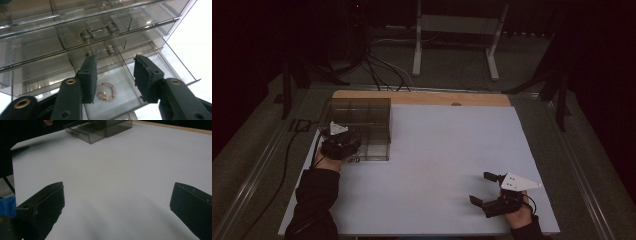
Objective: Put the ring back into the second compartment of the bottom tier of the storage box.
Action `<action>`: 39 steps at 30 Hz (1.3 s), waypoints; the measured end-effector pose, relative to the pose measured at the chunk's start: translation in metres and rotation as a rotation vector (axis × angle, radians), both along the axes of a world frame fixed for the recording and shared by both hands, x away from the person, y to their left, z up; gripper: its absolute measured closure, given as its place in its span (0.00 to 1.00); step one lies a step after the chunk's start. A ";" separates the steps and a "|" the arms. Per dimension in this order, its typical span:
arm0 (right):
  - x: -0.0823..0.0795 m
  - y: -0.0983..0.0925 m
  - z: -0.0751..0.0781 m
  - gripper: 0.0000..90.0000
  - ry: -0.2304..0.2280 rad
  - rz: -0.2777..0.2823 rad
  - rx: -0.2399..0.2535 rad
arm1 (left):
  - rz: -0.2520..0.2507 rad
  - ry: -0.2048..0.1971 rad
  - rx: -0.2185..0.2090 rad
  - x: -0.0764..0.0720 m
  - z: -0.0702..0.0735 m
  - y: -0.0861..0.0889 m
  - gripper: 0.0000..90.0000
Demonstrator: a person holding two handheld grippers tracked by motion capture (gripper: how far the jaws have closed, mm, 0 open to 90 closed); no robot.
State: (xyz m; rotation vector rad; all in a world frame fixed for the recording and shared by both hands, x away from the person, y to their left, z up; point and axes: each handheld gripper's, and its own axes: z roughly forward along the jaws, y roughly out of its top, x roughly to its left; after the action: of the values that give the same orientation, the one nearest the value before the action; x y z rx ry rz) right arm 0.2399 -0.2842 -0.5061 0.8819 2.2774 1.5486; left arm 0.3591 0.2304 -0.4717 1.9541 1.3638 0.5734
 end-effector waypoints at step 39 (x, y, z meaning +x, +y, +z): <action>0.000 0.001 0.000 0.00 -0.001 0.005 0.001 | -0.285 -0.098 -0.145 -0.025 0.042 -0.034 0.01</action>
State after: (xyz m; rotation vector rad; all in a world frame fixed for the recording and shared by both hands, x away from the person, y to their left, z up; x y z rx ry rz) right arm 0.2401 -0.2836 -0.5057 0.8769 2.2801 1.5525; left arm 0.3342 0.1962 -0.4295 1.9307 1.0137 0.4162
